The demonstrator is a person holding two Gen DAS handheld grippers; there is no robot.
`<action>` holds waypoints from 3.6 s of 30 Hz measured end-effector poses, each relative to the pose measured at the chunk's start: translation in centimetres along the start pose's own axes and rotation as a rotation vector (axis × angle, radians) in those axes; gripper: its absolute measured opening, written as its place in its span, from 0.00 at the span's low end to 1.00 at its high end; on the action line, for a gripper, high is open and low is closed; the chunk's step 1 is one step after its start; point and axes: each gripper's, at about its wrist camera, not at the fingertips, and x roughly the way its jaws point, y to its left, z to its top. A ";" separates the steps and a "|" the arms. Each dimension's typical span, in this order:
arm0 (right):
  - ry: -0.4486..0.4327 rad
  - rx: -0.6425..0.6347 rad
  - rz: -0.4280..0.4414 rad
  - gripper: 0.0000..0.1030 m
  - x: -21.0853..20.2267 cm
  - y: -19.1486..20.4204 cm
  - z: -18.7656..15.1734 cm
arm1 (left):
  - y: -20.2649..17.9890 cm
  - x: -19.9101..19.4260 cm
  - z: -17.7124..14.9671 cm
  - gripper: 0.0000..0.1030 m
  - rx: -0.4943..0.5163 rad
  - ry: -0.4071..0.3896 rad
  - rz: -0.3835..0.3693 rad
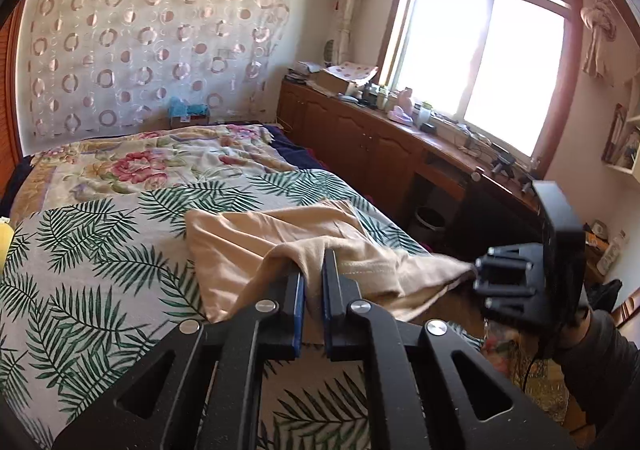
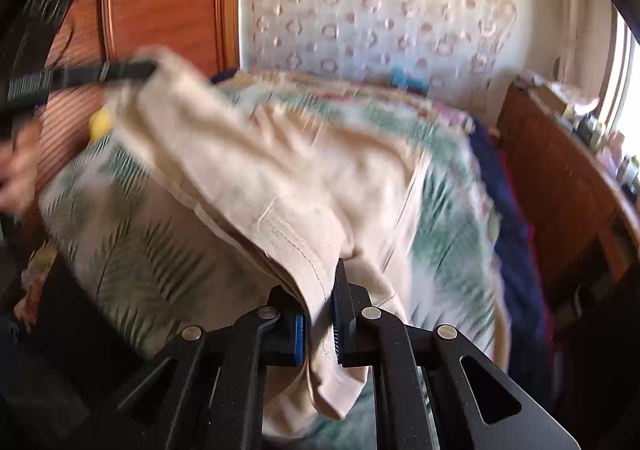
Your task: Fold small clothes
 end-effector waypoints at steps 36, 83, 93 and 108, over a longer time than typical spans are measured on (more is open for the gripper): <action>0.032 0.092 0.052 0.50 17.8 -13.4 15.2 | 8.7 11.9 2.2 0.70 0.027 0.167 0.162; 0.147 0.273 0.207 0.52 19.1 -11.6 6.6 | 12.3 18.6 1.7 0.28 -0.119 0.305 0.053; 0.085 0.214 0.207 0.18 17.0 -10.2 7.3 | 10.6 14.1 3.3 0.15 -0.126 0.203 0.002; -0.065 -0.026 0.317 0.16 16.7 -1.0 16.8 | 15.4 -1.3 3.1 0.15 -0.152 -0.078 0.158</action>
